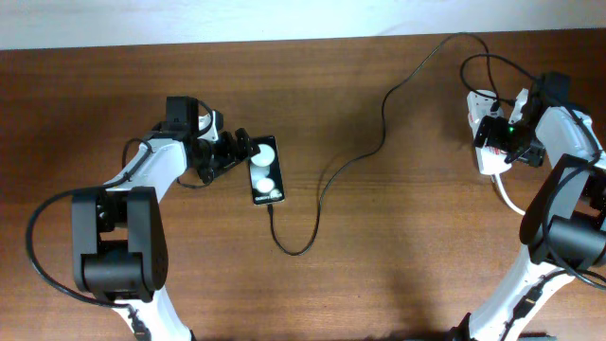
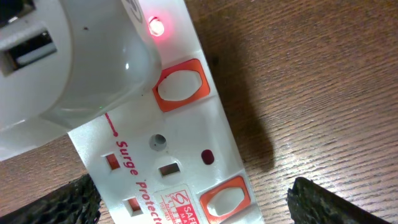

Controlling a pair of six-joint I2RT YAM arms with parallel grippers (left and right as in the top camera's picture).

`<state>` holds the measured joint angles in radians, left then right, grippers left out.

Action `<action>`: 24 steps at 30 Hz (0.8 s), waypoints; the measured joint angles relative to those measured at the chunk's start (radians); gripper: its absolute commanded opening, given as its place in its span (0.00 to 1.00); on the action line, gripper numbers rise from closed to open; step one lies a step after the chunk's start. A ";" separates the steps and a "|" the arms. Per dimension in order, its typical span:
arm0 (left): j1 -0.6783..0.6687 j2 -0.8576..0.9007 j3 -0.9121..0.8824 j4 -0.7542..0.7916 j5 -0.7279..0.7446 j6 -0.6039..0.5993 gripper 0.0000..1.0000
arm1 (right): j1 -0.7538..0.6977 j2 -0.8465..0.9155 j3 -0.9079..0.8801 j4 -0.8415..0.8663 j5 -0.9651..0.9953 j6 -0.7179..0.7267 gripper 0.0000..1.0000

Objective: Plug charger to phone and switch on socket
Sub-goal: 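Press the orange switch beside the charger with the right gripper, then release the phone on the table and retract the left gripper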

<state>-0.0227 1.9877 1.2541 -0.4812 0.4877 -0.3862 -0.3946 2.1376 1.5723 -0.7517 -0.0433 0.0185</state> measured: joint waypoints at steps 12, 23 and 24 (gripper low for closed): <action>0.000 -0.061 -0.013 -0.009 -0.029 0.000 0.99 | 0.000 0.000 0.000 0.000 0.000 0.000 0.99; 0.000 -0.614 -0.016 -0.005 -0.036 0.000 0.99 | 0.000 0.000 0.000 0.000 0.000 -0.001 0.98; 0.000 -0.624 -0.016 -0.005 -0.036 0.000 0.99 | 0.000 0.000 0.000 0.000 0.000 0.000 0.99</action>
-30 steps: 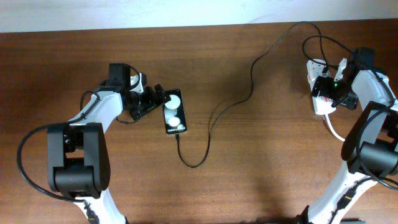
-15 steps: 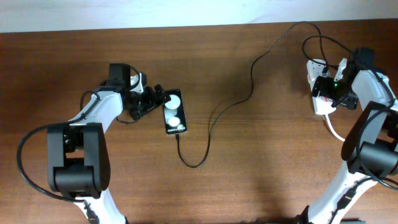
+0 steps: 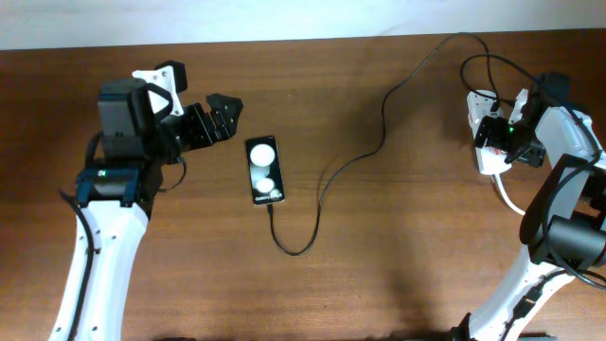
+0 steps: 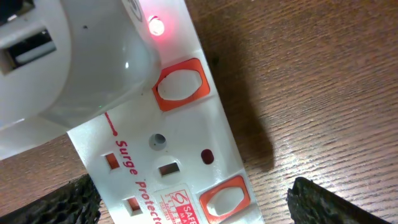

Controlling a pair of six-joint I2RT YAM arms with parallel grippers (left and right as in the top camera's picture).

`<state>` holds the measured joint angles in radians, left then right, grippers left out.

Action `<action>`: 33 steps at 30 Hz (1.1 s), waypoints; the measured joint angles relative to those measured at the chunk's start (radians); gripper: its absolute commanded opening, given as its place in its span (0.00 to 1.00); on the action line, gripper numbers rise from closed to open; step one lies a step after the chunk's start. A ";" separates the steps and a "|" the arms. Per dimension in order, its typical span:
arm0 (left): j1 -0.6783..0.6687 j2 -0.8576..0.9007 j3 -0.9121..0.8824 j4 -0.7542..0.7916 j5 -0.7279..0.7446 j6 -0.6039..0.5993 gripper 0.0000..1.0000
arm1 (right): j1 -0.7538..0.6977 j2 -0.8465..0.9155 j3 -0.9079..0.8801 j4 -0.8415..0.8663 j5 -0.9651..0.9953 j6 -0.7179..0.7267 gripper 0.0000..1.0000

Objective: Plug charger to phone and switch on socket
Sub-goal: 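Release the phone on the table and retract the left gripper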

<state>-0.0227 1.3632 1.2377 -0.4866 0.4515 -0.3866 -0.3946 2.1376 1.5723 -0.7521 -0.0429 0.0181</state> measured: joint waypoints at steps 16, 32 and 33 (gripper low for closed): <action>0.000 -0.001 0.000 -0.232 0.000 0.000 0.99 | 0.000 0.000 -0.001 0.000 0.000 0.000 0.99; 0.000 -0.334 -0.329 0.166 -0.003 0.000 0.99 | 0.000 0.001 -0.003 0.000 0.000 0.001 0.99; 0.000 -0.373 -0.379 0.179 -0.004 0.000 0.99 | 0.000 0.001 -0.003 0.000 0.000 0.001 0.99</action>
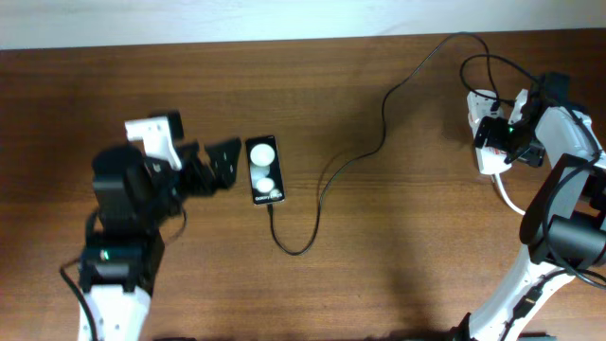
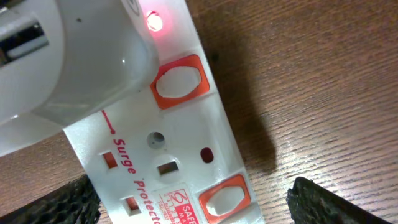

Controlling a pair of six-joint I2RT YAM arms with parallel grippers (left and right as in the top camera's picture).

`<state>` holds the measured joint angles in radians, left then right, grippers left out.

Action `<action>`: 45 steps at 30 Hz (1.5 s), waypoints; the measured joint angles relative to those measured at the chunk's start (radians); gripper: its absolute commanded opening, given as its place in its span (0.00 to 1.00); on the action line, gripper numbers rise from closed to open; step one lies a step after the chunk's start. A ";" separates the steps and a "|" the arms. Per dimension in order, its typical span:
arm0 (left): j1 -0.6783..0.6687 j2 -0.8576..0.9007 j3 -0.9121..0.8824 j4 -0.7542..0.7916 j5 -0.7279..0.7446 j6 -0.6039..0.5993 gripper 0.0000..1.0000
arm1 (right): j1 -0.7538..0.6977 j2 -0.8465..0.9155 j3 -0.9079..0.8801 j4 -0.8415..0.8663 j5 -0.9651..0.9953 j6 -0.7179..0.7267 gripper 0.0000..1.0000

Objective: Plug charger to phone and switch on socket
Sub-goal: 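Release the phone on the table and retract the left gripper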

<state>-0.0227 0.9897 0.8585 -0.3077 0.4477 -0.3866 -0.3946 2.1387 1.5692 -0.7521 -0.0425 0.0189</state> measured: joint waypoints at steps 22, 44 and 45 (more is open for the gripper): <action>0.099 -0.834 -0.536 0.225 -0.001 0.000 0.99 | 0.000 0.001 0.000 -0.001 0.000 -0.001 0.99; 0.161 -0.975 -0.843 0.413 0.000 0.000 0.99 | 0.000 0.002 0.000 0.000 0.000 0.000 0.98; 0.163 -0.975 -0.843 0.414 0.000 0.000 0.99 | 0.000 0.002 0.000 0.000 0.000 0.000 0.99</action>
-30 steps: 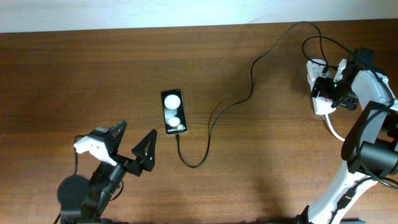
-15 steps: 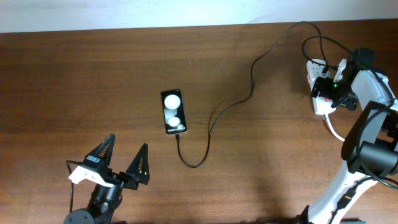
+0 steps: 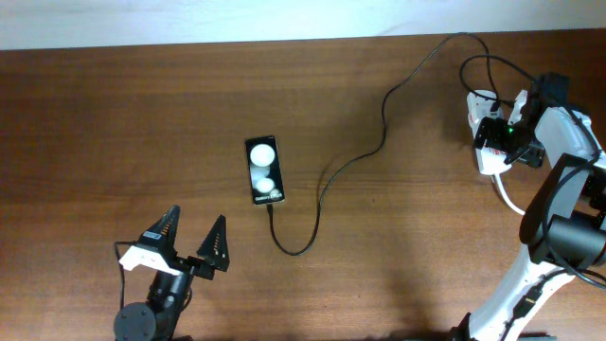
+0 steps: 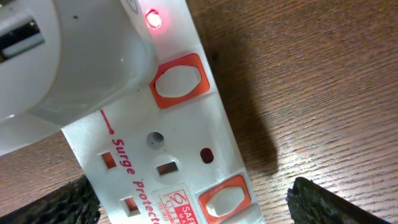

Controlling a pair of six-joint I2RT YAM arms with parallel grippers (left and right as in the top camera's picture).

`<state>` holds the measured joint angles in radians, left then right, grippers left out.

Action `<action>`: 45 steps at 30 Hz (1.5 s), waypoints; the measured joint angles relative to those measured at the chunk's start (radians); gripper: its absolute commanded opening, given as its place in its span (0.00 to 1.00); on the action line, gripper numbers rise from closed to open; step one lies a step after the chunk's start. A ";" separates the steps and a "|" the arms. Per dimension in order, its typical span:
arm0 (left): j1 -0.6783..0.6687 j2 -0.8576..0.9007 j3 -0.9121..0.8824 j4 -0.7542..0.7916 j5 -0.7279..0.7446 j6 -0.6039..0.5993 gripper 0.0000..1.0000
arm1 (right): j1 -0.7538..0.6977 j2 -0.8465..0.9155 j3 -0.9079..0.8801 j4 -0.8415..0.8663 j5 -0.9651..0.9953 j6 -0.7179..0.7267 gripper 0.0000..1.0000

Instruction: Plug charger to phone and switch on socket

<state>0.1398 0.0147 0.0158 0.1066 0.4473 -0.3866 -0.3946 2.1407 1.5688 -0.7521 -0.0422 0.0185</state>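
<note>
The black phone (image 3: 264, 170) lies face up mid-table, its screen showing two white circles. A black charger cable (image 3: 322, 189) runs from the phone's near end, loops, and goes up to the white power strip (image 4: 180, 143) at the far right. A white charger adapter (image 4: 68, 56) sits in the strip, with a red lamp (image 4: 152, 20) lit beside an orange-rimmed switch (image 4: 179, 81). My right gripper (image 4: 198, 202) is open, astride the strip, and shows in the overhead view as the right gripper (image 3: 507, 140). My left gripper (image 3: 191, 242) stands open near the front left, holding nothing.
A second orange-rimmed switch (image 4: 224, 199) with a dark lamp (image 4: 206, 155) above it serves the unused outlet. A white lead (image 3: 508, 199) leaves the strip toward the front. The brown wooden table (image 3: 114, 114) ends at a pale wall at the back.
My left arm has gone from just left of the phone to the table's front left, gripper open. The right gripper, the strip, the phone and the cable are where they were.
My left gripper was first at the phone's left edge, then off to the upper left, then close beside the phone again, and now at the front. All the while the cable stayed in the phone, the red lamp stayed lit and the right gripper stayed over the strip.
</note>
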 measured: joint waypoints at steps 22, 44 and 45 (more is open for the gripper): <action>-0.034 -0.002 -0.003 -0.152 -0.003 0.000 0.99 | 0.000 0.000 0.000 0.000 0.000 0.000 0.99; -0.189 -0.002 -0.003 -0.183 -0.439 0.050 0.99 | 0.000 0.000 0.000 0.000 0.000 0.000 0.99; -0.189 -0.002 -0.003 -0.184 -0.458 0.051 0.99 | 0.000 0.000 0.000 0.000 0.000 0.000 0.99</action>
<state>-0.0494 0.0128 0.0124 -0.0772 -0.0105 -0.3359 -0.3946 2.1407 1.5688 -0.7521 -0.0422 0.0181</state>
